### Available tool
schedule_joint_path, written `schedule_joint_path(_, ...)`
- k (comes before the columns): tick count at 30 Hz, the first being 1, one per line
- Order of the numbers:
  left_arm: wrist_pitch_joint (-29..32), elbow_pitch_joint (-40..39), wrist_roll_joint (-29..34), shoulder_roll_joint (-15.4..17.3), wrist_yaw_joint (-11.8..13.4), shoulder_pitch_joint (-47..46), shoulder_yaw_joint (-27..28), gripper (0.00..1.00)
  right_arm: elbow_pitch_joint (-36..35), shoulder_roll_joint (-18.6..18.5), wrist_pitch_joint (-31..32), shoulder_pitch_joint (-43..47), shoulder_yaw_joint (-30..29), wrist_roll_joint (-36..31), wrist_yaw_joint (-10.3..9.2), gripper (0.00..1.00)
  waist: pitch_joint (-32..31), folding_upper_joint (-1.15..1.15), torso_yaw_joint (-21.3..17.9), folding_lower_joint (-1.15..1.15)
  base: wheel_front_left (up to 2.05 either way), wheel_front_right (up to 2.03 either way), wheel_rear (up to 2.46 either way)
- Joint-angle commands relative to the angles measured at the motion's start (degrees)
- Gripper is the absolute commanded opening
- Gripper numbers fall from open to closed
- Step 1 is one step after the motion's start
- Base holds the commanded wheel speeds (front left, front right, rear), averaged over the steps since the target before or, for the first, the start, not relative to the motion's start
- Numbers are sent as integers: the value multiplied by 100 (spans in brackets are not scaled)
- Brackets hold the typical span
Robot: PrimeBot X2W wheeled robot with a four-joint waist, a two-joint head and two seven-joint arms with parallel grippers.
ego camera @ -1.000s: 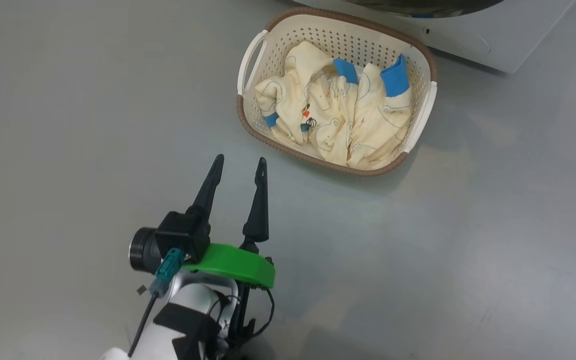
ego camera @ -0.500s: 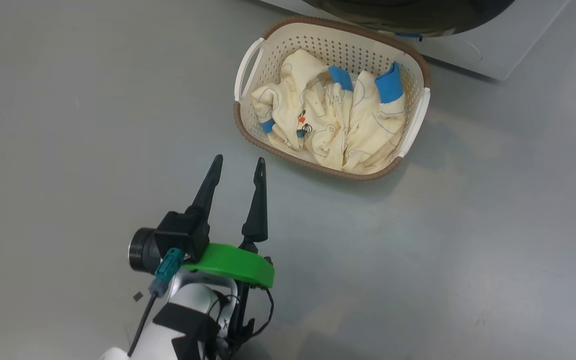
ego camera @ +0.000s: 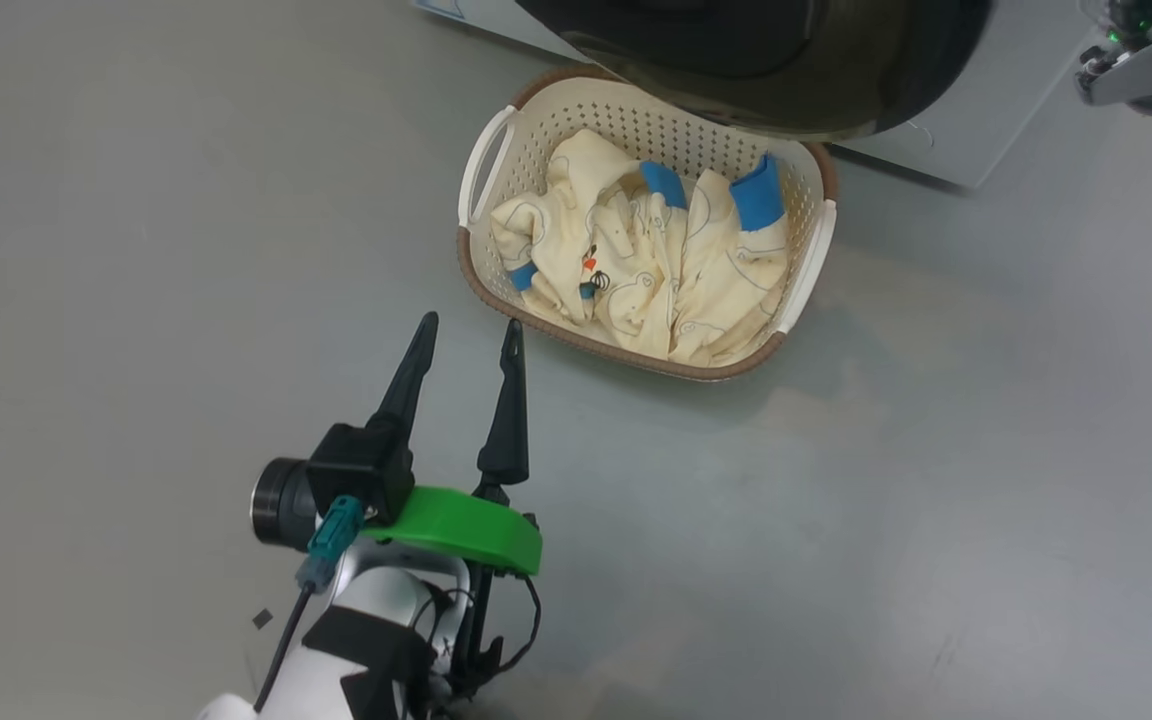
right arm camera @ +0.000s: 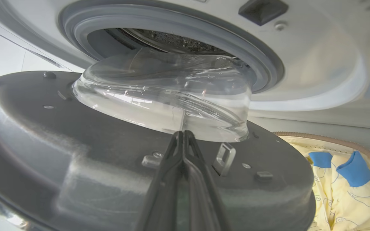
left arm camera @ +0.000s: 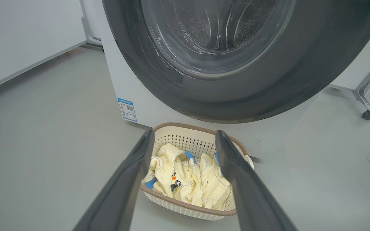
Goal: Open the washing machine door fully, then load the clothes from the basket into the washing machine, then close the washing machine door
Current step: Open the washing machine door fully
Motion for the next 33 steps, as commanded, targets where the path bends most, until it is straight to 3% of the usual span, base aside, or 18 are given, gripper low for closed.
schedule_joint_path(1, -81, -123, 80, 96, -25, 29, 220, 100, -197, 192, 100, 81, 69, 90, 20, 0, -52, 0, -13, 0, 0, 0, 0)
schedule_joint_path(33, -81, 18, 244, 96, -152, 312, 288, 100, -533, 649, 628, 991, 568, 254, 20, 0, -548, 0, -112, 0, 0, 0, 0)
